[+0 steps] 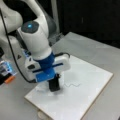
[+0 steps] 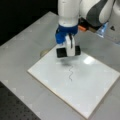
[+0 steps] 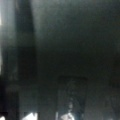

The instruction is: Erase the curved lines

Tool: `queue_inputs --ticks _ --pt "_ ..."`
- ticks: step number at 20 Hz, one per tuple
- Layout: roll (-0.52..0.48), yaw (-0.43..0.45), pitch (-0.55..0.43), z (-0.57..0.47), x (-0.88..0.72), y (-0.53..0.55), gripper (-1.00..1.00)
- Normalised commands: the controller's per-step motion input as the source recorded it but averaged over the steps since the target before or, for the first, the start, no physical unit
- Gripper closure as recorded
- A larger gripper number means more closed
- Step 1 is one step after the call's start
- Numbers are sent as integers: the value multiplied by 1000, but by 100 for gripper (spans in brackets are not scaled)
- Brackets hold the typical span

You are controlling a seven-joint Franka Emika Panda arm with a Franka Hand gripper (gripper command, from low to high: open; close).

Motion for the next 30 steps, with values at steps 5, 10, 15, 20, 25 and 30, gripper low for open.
queue_inputs --ticks 5,10,15,20,25,30 --pt "144 -125 -275 -231 -192 108 100" --pt "108 -68 -269 -243 -178 77 100" --pt "32 -58 -215 -251 -186 84 100" --pt "25 -73 -208 -291 -186 124 100" --pt "4 -65 -157 -243 -219 123 100" --pt "-11 -64 -181 -237 -243 130 100"
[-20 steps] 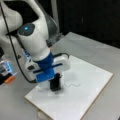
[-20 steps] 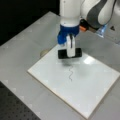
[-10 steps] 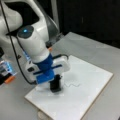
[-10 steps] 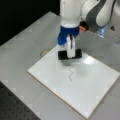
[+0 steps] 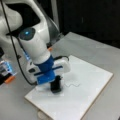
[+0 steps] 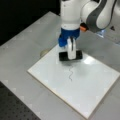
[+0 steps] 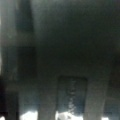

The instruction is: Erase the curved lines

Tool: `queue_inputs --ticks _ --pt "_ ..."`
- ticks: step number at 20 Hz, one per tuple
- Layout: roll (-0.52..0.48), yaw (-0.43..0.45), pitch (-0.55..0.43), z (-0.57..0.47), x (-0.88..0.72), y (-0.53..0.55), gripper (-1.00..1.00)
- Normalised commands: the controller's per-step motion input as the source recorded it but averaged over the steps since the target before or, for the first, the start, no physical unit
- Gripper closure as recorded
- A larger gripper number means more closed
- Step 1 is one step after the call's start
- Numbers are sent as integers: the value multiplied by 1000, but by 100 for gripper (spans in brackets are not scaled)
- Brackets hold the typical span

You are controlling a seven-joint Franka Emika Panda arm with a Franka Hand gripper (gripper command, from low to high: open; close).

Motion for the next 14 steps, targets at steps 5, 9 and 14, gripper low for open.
queue_inputs --ticks 5,9,14 --pt "-12 -61 -215 -292 -247 127 100" --pt "0 -60 -230 -306 -270 108 100" --pt "19 -56 -247 -303 -268 72 100"
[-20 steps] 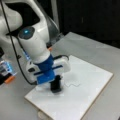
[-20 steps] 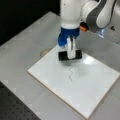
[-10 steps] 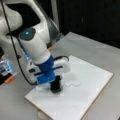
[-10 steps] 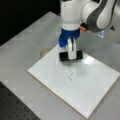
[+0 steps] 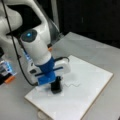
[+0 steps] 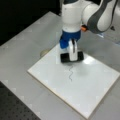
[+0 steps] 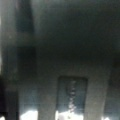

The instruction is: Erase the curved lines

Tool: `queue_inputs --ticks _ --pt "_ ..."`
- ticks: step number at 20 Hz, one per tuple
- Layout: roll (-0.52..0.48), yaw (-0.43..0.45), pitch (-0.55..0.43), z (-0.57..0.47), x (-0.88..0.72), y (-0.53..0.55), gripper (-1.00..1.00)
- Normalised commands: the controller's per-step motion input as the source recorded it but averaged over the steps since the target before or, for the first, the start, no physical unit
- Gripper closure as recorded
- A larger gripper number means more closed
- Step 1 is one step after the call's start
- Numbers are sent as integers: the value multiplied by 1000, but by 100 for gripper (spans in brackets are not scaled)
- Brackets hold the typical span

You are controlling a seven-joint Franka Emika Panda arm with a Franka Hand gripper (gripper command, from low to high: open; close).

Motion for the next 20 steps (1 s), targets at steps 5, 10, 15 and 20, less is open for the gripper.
queue_inputs --ticks 5,10,15,20 --pt "27 -85 -281 -366 -160 96 100" --pt "19 -93 -241 -320 -118 135 100" --pt "26 -85 -175 -353 -121 176 100" --pt "28 -81 -148 -362 -119 213 100"
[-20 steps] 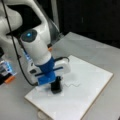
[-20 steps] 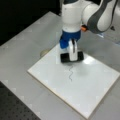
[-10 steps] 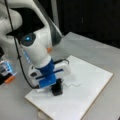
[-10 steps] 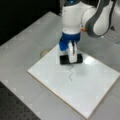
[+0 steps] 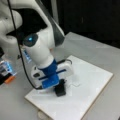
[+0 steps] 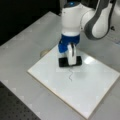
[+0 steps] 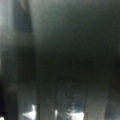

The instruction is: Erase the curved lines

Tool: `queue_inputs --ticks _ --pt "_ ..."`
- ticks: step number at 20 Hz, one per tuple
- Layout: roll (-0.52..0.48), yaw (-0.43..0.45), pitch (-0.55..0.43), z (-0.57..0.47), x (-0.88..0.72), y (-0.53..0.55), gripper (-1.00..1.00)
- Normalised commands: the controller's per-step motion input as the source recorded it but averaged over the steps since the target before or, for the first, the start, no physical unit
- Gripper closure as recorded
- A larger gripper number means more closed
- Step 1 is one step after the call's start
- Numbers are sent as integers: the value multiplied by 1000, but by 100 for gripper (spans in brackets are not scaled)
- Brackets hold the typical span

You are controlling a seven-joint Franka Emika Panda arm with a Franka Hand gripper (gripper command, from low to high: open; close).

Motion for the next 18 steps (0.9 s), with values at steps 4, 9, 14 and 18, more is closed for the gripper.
queue_inputs --ticks 4,9,14,18 --pt "25 -103 -131 -346 -85 265 100" --pt "32 -147 -126 -337 5 352 100" --pt "33 -191 -115 -329 70 350 100" --pt "37 -216 -115 -364 183 337 100"
